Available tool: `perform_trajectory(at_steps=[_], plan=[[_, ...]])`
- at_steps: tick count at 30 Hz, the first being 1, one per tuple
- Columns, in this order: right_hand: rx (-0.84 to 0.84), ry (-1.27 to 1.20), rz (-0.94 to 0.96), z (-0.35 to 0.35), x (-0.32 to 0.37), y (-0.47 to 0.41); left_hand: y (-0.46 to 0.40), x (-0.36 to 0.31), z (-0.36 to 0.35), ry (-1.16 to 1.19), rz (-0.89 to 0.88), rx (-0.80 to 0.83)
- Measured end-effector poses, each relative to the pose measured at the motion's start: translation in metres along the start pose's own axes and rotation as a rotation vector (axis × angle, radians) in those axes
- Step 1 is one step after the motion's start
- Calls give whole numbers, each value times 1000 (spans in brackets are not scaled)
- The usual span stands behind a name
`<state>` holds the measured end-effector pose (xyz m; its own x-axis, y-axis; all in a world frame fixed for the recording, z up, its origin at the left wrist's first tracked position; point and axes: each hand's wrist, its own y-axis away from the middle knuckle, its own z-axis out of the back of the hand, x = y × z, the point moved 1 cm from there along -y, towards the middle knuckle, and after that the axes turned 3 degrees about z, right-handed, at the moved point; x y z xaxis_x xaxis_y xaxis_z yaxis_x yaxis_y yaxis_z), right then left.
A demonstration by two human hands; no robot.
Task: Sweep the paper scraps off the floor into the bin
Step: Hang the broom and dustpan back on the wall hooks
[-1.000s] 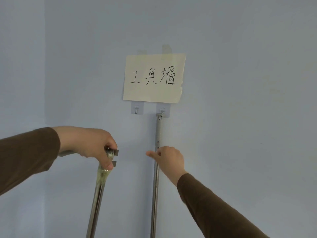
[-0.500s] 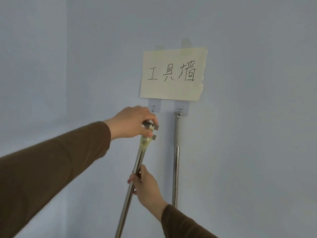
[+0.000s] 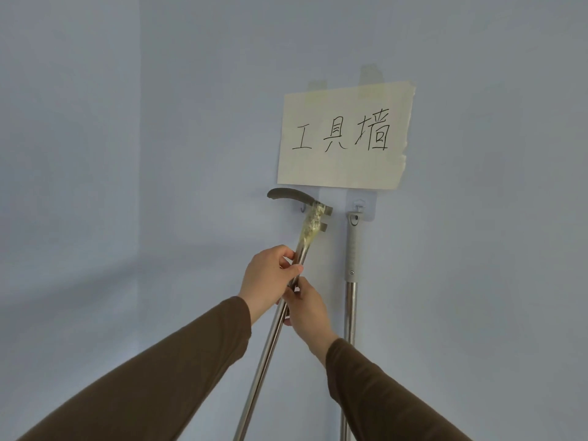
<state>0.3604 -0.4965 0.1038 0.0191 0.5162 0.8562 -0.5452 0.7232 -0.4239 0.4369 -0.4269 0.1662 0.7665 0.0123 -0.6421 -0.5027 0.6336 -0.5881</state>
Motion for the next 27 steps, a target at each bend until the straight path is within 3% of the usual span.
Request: perform_trajectory(at_steps=[14, 27], plan=[[-2, 103, -20, -8, -30, 1, 5, 31, -17, 2, 4, 40], [27, 385, -7, 20, -23, 31, 23, 42, -17, -44, 46, 114]])
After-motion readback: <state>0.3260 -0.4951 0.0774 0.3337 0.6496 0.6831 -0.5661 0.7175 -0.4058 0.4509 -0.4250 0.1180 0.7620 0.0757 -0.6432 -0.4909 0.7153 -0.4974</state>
